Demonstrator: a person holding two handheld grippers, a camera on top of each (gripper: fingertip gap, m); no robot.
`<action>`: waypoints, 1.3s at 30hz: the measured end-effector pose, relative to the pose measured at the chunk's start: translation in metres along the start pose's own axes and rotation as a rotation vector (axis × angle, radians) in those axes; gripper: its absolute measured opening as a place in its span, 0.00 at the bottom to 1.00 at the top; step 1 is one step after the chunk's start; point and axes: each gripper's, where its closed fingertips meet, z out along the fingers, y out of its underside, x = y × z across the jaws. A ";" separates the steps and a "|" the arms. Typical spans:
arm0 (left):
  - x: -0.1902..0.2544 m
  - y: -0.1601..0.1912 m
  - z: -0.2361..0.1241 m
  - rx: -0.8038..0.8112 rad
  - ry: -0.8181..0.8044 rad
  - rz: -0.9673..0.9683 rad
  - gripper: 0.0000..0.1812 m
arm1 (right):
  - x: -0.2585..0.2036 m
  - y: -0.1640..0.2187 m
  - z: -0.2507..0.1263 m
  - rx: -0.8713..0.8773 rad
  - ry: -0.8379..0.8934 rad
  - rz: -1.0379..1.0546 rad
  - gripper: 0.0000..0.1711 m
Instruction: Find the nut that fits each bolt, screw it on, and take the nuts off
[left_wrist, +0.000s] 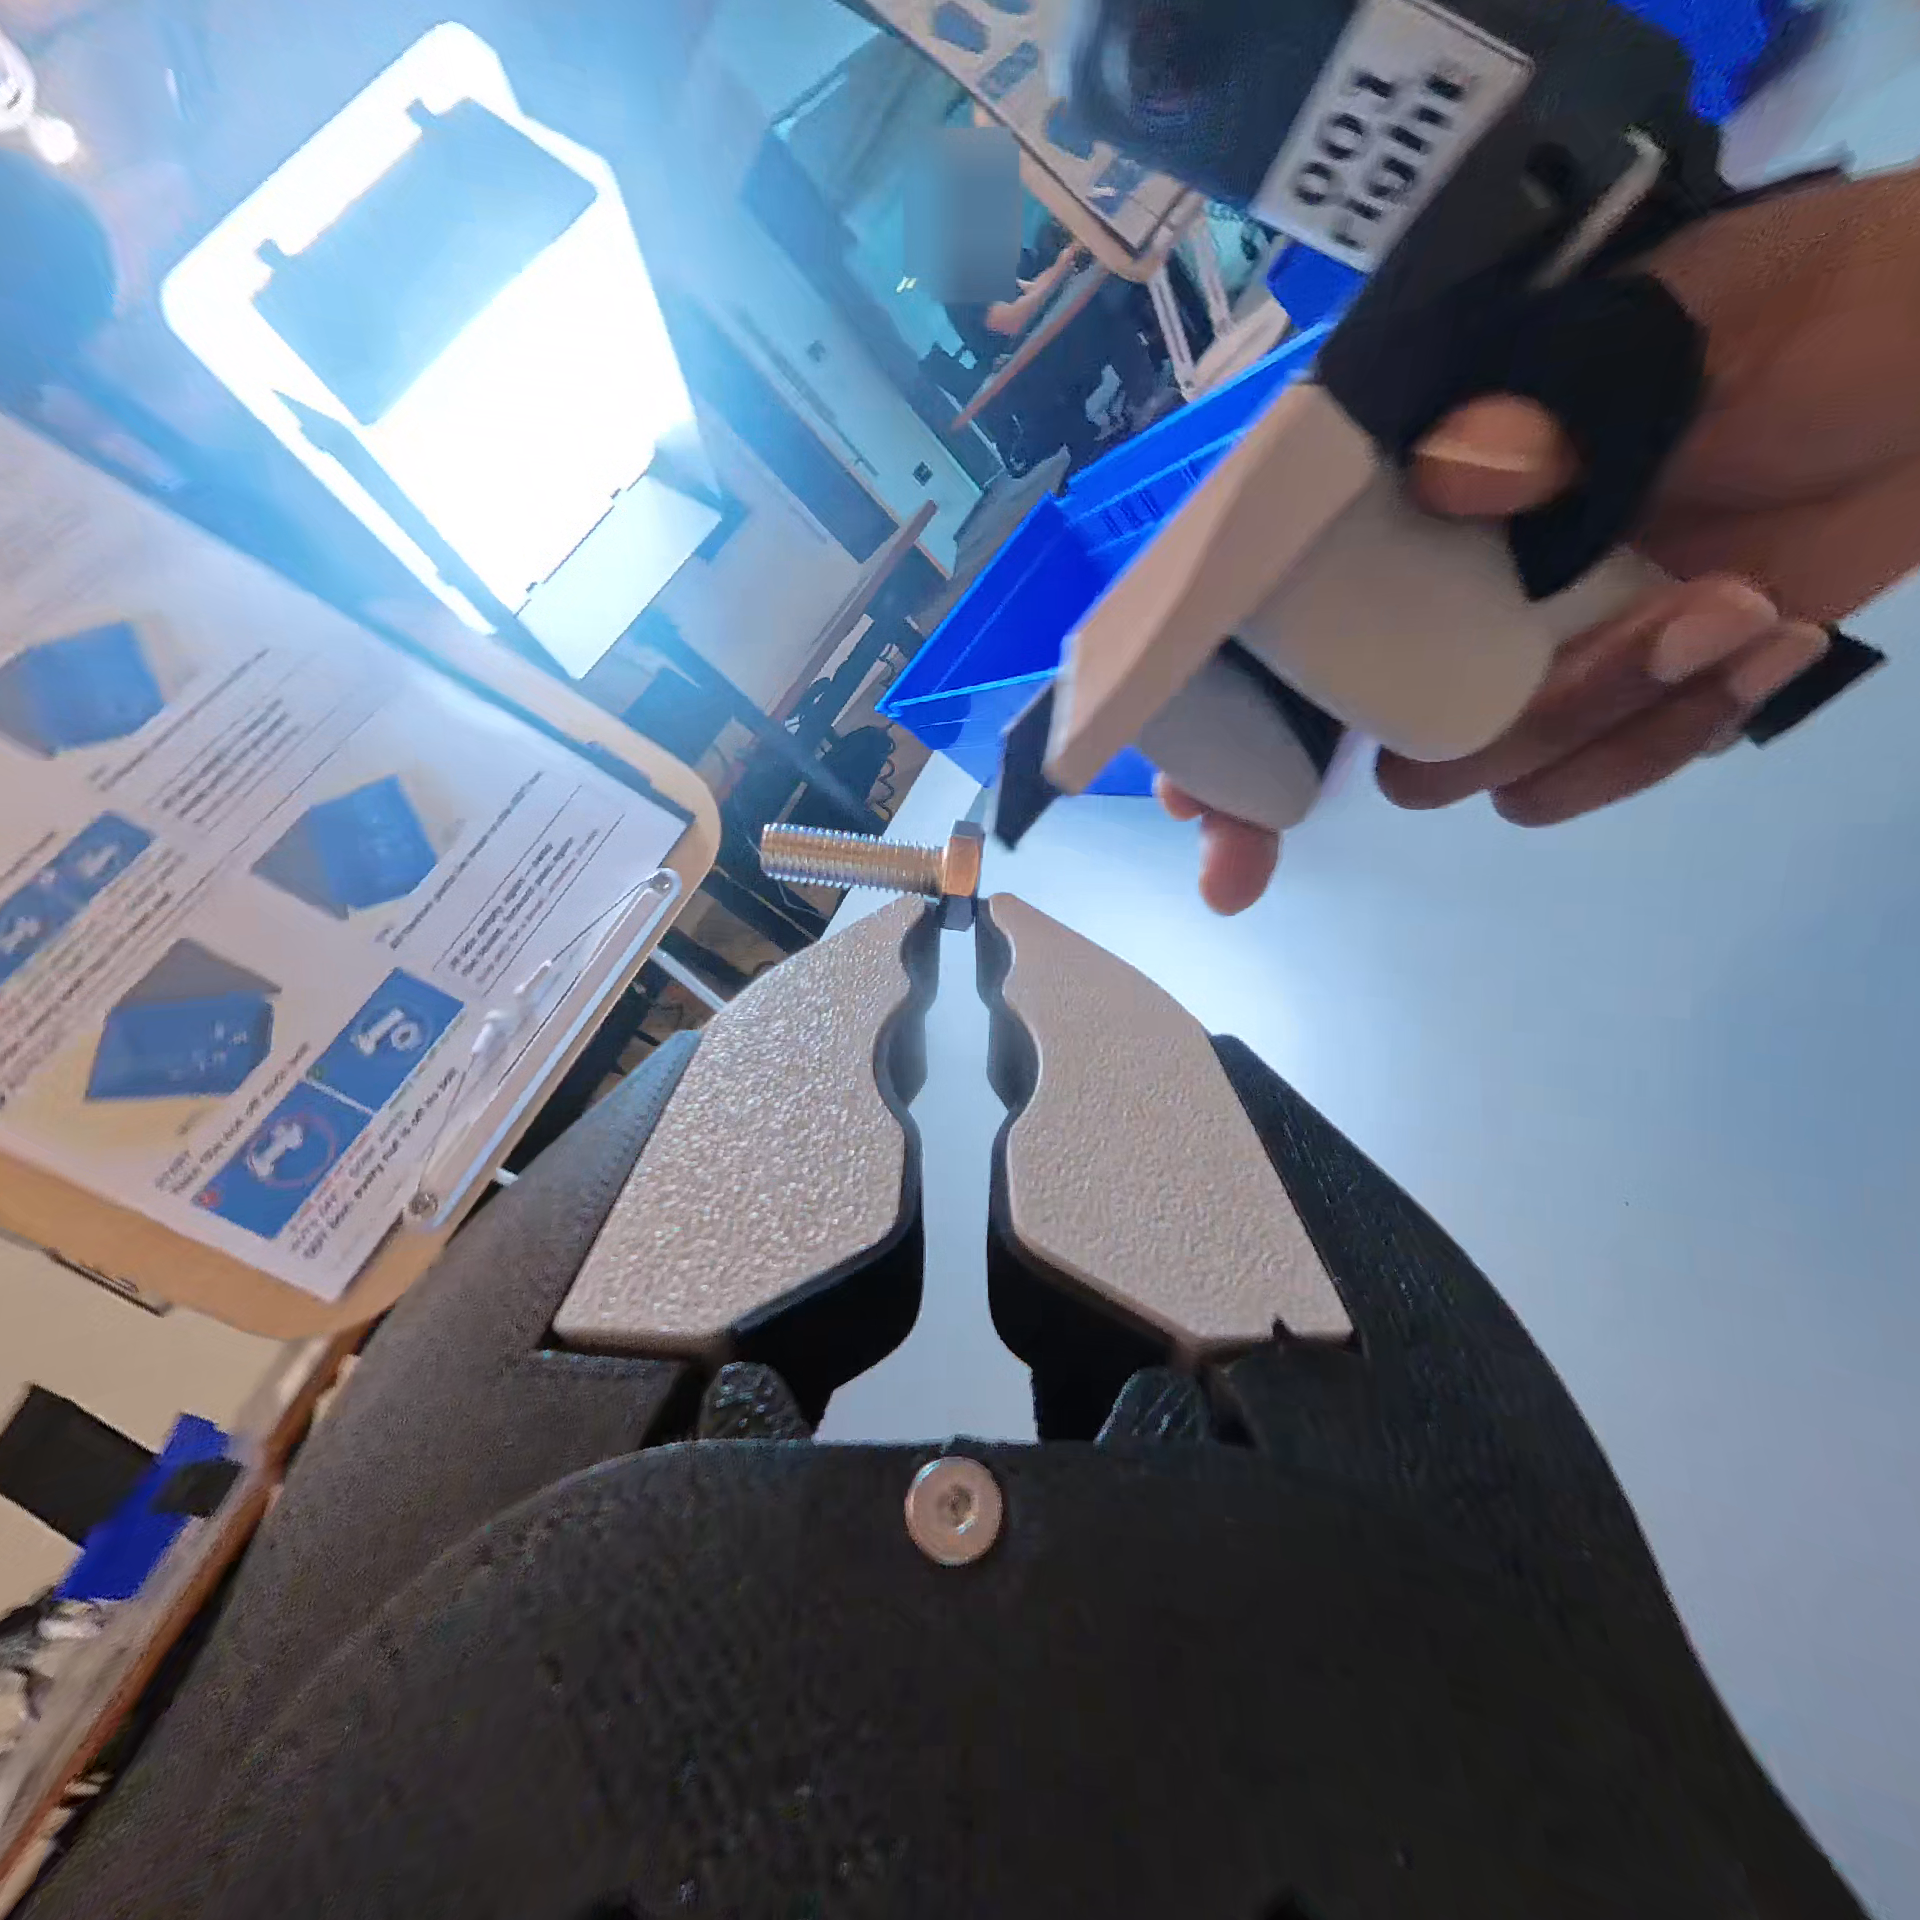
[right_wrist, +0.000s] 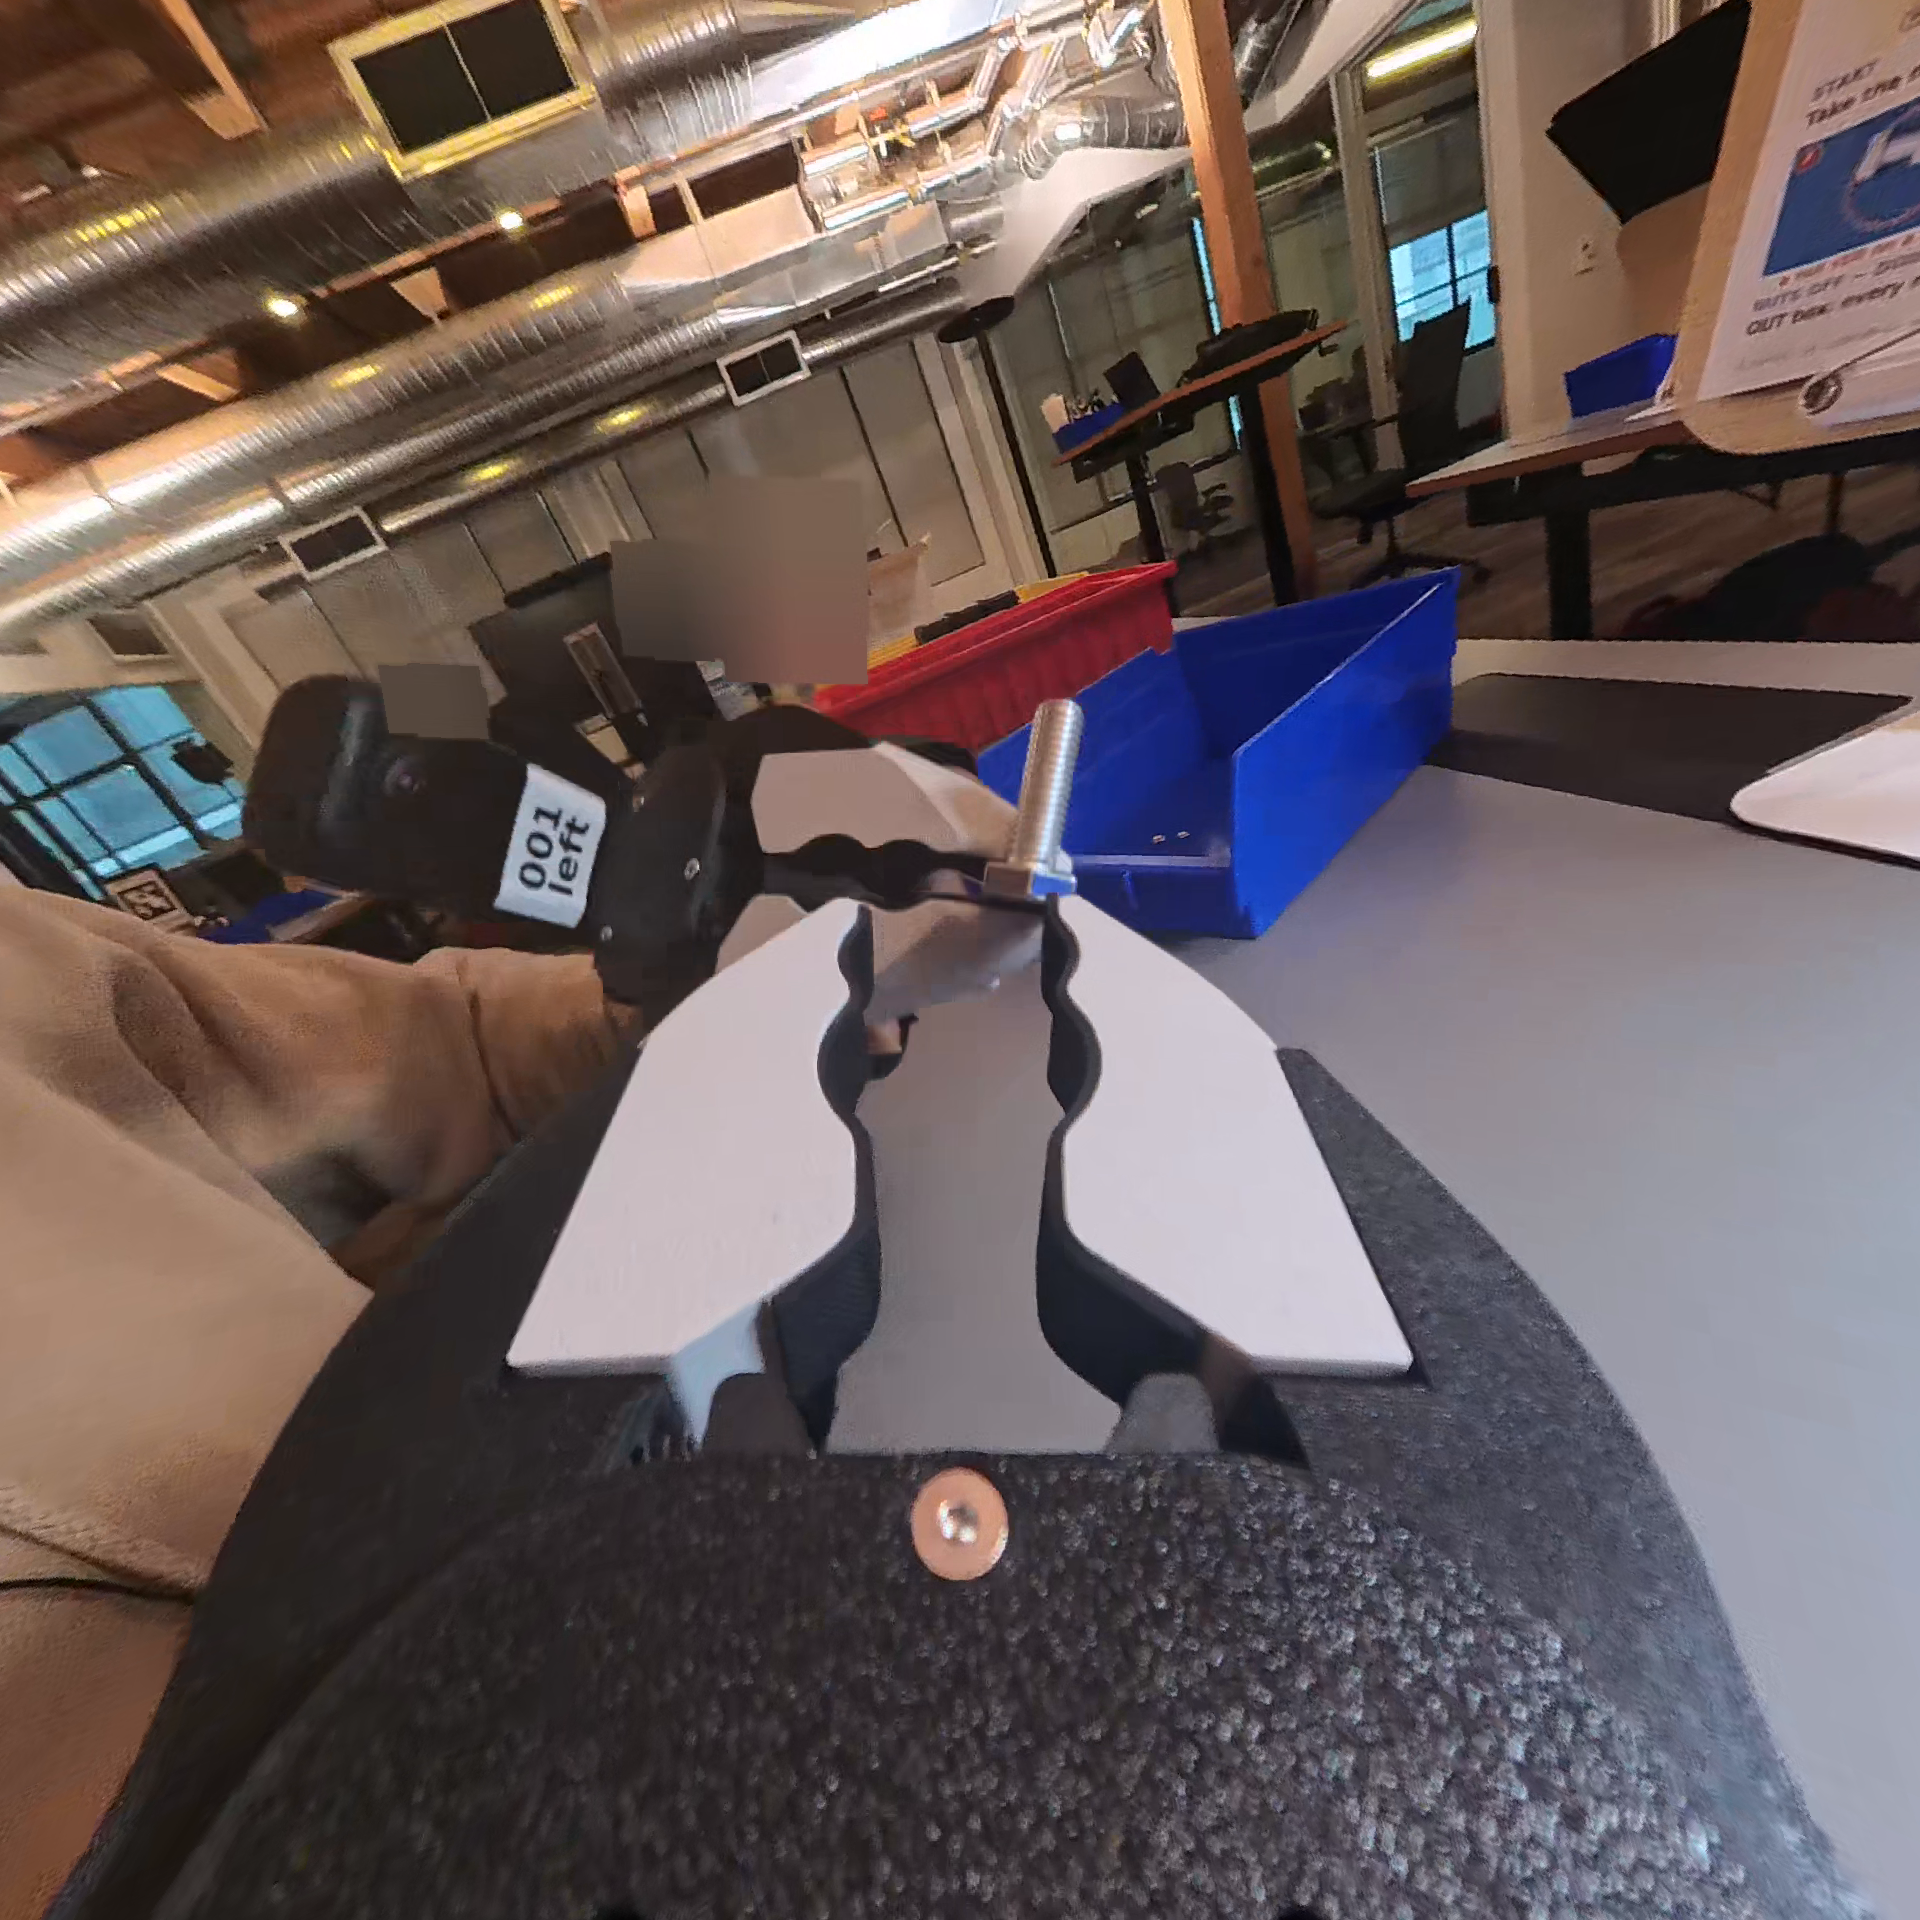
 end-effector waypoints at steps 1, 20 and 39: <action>0.003 0.001 0.001 -0.009 -0.019 0.040 0.03 | 0.001 0.002 0.000 -0.009 0.005 0.009 0.18; 0.014 -0.026 -0.017 0.224 0.340 -0.504 0.17 | 0.004 0.012 -0.011 0.003 -0.004 -0.326 0.10; 0.027 -0.029 -0.025 0.231 0.463 -0.545 0.05 | -0.007 0.037 0.001 -0.078 0.003 -0.425 0.11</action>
